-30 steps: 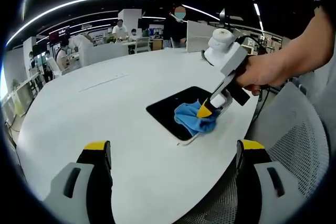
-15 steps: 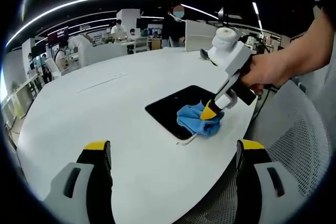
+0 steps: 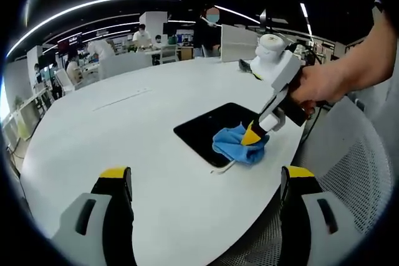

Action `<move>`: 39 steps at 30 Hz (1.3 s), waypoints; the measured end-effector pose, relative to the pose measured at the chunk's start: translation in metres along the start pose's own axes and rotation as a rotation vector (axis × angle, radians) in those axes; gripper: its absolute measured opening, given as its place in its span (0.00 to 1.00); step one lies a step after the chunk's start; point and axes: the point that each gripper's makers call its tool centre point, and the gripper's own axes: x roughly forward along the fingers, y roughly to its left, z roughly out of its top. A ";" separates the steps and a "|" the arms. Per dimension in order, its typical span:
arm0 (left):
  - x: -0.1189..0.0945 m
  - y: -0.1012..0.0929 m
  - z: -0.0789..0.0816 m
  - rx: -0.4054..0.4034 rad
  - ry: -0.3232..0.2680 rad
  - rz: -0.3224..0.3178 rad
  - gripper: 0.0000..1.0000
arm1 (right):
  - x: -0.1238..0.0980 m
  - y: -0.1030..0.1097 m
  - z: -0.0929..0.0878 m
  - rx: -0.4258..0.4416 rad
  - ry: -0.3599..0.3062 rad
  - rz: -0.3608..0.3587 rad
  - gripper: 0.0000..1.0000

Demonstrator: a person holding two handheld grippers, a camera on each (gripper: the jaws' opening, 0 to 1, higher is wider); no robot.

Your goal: Wipe the mirror surface with the cleaning cloth until all visible marks leave the cleaned area.

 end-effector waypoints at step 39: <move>-0.001 -0.004 -0.001 0.011 -0.001 -0.018 0.99 | -0.010 -0.046 -0.002 0.061 -0.007 -0.042 0.00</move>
